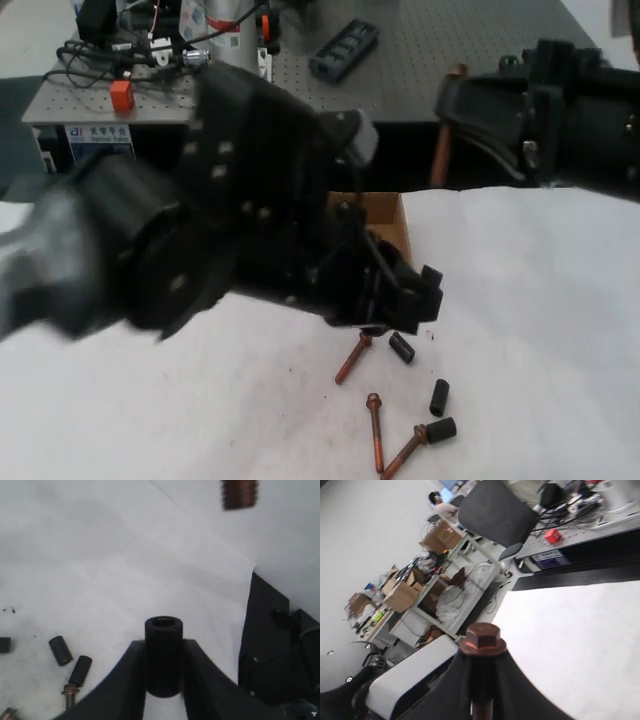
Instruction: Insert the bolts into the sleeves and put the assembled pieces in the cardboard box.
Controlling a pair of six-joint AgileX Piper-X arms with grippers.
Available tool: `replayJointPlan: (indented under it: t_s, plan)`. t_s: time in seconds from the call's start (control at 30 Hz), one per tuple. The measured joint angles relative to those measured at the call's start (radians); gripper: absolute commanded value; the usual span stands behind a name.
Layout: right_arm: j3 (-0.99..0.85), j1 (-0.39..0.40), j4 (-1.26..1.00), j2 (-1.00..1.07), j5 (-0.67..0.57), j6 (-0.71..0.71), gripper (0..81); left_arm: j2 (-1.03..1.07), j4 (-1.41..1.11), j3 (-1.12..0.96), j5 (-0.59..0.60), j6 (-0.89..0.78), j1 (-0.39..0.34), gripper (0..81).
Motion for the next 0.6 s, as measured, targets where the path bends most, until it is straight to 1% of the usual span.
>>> replayJointPlan:
  t_s: [0.03, 0.07, 0.1, 0.37, 0.47, 0.6]
  plan:
    - [0.0, 0.034, -0.016, 0.0, -0.005, 0.01, 5.0, -0.01, -0.005, 0.0, -0.027, 0.0, 0.0, 0.6]
    - [0.0, 0.044, -0.031, 0.0, -0.007, 0.025, 5.0, -0.018, -0.013, 0.0, -0.075, -0.003, 0.0, 0.6]
    - [0.0, 0.052, -0.031, 0.0, -0.007, 0.03, 5.0, -0.022, -0.026, 0.0, -0.091, -0.008, 0.0, 0.6]
    - [0.0, 0.051, -0.011, -0.003, 0.033, -0.021, 5.0, -0.026, -0.078, 0.006, -0.095, -0.049, 0.003, 0.6]
    - [0.0, 0.054, 0.002, -0.003, 0.08, -0.029, 5.0, -0.026, -0.078, 0.008, -0.084, -0.053, 0.005, 0.6]
    - [0.0, 0.054, 0.005, -0.003, 0.115, -0.03, 5.0, -0.026, -0.093, 0.008, -0.075, -0.056, 0.004, 0.6]
